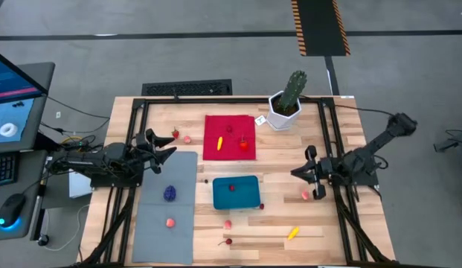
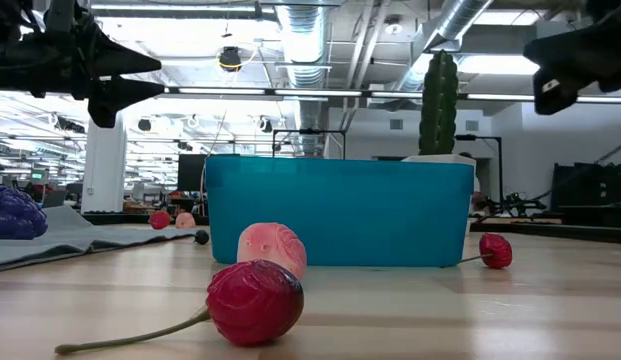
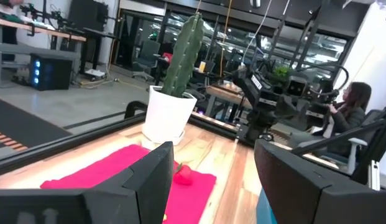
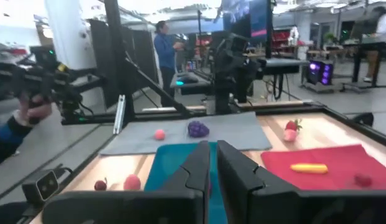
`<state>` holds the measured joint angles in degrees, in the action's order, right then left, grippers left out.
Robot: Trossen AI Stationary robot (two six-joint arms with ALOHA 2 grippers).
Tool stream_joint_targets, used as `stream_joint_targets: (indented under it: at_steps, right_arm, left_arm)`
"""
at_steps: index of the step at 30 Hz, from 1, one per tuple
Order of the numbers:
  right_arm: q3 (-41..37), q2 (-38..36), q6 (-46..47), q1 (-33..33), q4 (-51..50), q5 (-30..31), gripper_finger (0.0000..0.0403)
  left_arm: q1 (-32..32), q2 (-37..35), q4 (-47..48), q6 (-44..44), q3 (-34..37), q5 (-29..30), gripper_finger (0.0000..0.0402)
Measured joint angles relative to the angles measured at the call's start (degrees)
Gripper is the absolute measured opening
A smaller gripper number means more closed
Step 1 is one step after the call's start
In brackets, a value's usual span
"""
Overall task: Pick and placing Produce into tupperware
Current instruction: Put the grapes into the blue bin
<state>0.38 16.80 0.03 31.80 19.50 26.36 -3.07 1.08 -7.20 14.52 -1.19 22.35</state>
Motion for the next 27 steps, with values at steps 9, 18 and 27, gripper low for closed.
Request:
stream_joint_targets:
  at_steps: [9,18,27]
  right_arm:
    - [0.0,-9.5,1.2,-20.3,-13.2,-12.8,0.0052]
    - [0.0,-9.7,2.5,-25.6,-16.1,-12.9,0.0052]
    - [0.0,-7.6,6.2,-24.3,-16.8,-13.3,0.0052]
  left_arm:
    - [0.0,0.0,-1.3,11.0,-0.2,-3.1,0.0215]
    - [0.0,0.3,1.2,9.2,-2.9,-13.0,0.0215]
    - [-2.8,5.5,15.1,10.2,-14.4,-12.9,0.0215]
